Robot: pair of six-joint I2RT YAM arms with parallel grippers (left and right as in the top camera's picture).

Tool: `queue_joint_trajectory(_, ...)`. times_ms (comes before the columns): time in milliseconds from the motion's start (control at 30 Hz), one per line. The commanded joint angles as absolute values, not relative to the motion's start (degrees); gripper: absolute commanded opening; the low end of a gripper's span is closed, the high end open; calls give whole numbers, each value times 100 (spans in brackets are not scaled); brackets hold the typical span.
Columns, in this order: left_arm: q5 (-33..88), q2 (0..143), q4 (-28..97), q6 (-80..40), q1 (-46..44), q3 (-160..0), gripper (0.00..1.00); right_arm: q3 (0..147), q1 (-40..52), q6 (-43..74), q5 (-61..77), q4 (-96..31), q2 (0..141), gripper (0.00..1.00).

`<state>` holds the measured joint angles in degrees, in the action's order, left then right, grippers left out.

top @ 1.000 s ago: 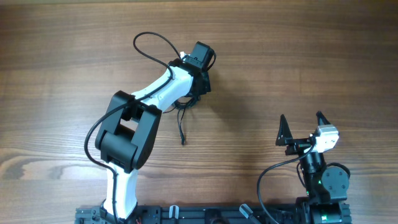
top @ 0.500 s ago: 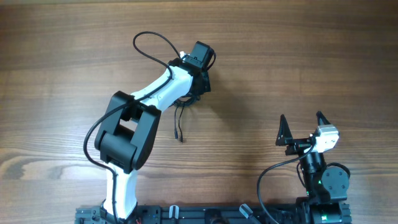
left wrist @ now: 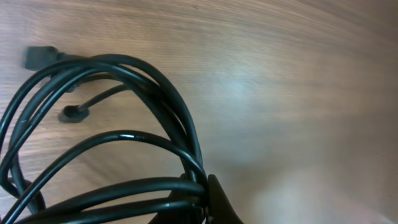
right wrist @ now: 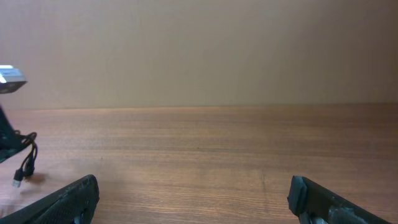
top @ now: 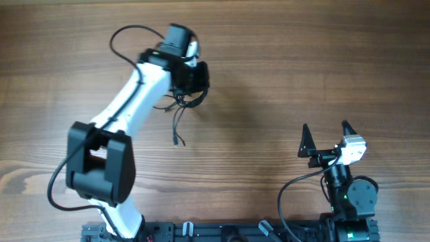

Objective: Untangle cables

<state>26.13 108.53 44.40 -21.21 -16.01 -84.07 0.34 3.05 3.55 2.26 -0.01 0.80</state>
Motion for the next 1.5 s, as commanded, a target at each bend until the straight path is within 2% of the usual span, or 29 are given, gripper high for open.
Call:
queue_joint_trajectory(0, 5214, 10763, 4670, -1094, -956, -8433, 4, 30, 266, 303, 150, 19, 80, 100)
queue_joint_trajectory(67, 5675, 10763, 4851, -744, -698, -8433, 4, 30, 266, 301, 150, 16, 80, 100)
queue_joint_trajectory(233, 5721, 10763, 5299, -139, -386, -8433, 4, 30, 266, 301, 150, 19, 80, 100)
queue_joint_trajectory(400, 5717, 10779, 5537, 410, -401, -8418, 4, 30, 266, 301, 150, 19, 80, 100)
queue_joint_trajectory(600, 5697, 10779, 5496, 443, -491, -8189, 4, 30, 266, 301, 150, 19, 80, 100)
queue_joint_trajectory(733, 5699, 10779, 5494, 1044, -504, -8018, 4, 30, 266, 303, 150, 19, 80, 100)
queue_joint_trajectory(1467, 5721, 10779, 5339, 1050, -504, -7907, 4, 30, 266, 303, 150, 19, 80, 100)
